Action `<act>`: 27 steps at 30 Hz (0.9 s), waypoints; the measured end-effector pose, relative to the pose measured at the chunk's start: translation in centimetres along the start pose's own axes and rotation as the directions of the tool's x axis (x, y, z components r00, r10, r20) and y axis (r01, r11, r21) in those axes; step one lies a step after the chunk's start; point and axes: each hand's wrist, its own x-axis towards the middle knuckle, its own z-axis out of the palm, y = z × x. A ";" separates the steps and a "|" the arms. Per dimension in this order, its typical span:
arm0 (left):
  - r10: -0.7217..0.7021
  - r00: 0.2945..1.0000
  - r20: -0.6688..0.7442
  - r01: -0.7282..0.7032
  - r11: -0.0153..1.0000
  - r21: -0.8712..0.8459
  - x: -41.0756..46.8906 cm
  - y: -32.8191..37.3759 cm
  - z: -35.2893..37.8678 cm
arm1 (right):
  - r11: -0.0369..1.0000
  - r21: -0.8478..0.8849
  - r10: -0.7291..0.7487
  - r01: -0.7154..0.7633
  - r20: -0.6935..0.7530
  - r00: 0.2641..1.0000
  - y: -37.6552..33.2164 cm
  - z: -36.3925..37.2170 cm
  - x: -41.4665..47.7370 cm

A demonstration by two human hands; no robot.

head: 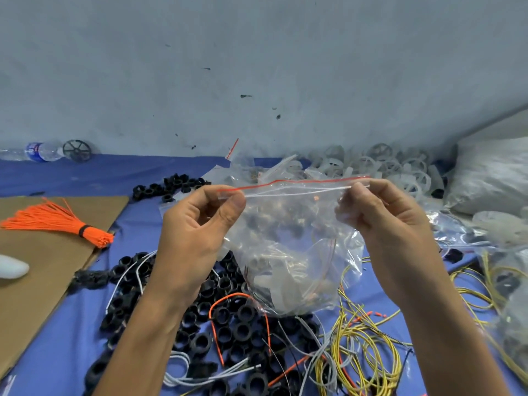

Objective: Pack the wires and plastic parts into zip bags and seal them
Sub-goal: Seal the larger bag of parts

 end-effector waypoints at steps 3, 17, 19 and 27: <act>-0.005 1.000 -0.017 0.005 1.000 -0.003 0.0 0.1 0.0 | 1.000 0.000 0.006 -0.006 -0.009 1.000 0.0 -0.1 0.0; -0.035 0.999 -0.030 0.035 0.999 -0.008 0.0 0.5 -0.3 | 1.000 -0.004 0.010 -0.010 -0.031 0.999 -0.3 -0.3 -0.2; -0.039 0.999 -0.030 0.039 0.999 -0.005 0.0 0.5 -0.4 | 1.000 -0.020 0.001 -0.002 -0.044 0.999 -0.3 -0.3 -0.2; -0.068 0.997 0.027 0.068 0.998 -0.010 -0.1 0.9 -0.3 | 0.999 -0.040 -0.001 0.000 -0.015 1.000 -0.4 0.0 -0.2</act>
